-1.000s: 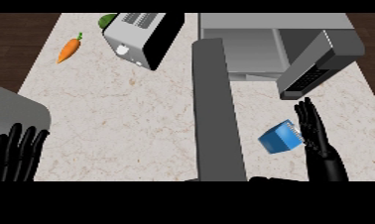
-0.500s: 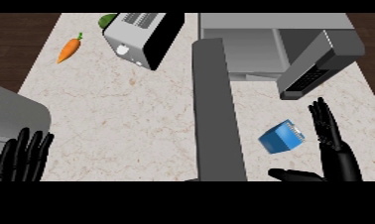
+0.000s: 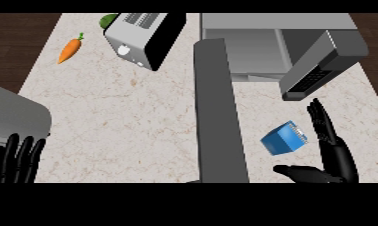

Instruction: Pick up the milk, place it into the microwave and close the microwave

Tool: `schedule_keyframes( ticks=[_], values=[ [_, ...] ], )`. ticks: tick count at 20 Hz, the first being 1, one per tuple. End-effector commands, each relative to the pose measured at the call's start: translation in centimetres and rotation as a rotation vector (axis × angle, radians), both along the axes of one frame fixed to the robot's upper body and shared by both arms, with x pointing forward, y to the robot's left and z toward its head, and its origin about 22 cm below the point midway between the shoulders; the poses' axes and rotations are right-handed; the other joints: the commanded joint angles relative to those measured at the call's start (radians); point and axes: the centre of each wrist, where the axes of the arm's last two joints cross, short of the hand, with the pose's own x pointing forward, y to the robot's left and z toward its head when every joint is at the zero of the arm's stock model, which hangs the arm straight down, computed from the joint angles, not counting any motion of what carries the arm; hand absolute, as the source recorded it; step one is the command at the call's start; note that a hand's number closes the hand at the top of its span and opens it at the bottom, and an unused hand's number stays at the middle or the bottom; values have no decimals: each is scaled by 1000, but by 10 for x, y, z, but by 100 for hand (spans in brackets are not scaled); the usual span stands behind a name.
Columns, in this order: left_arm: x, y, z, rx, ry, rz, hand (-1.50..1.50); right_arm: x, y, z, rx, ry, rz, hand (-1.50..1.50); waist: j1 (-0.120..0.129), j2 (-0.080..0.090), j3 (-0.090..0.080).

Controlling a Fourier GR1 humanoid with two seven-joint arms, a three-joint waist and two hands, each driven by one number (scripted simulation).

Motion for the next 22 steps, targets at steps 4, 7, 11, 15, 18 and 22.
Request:
schedule_keyframes(
  ticks=[4,7,11,15,18,22],
  values=[
    [-16,-3,-8,-7,3,-5,-150,15,-10,-27,-16,27,-28,-150,4,0,0],
    [-12,-10,-19,3,11,10,-150,22,-21,-32,-14,36,-23,-150,3,0,0],
    [0,15,-8,4,1,8,-150,-3,-31,-59,18,104,36,-150,1,1,0],
    [-7,1,-17,-5,-1,3,-150,23,-20,-73,38,97,64,-150,8,2,1],
    [11,14,-11,-1,6,-2,-150,23,-21,-71,82,121,94,-150,1,1,0],
    [-9,2,3,-8,15,-8,-150,28,-25,-81,64,91,67,-150,6,1,1]
  ],
)
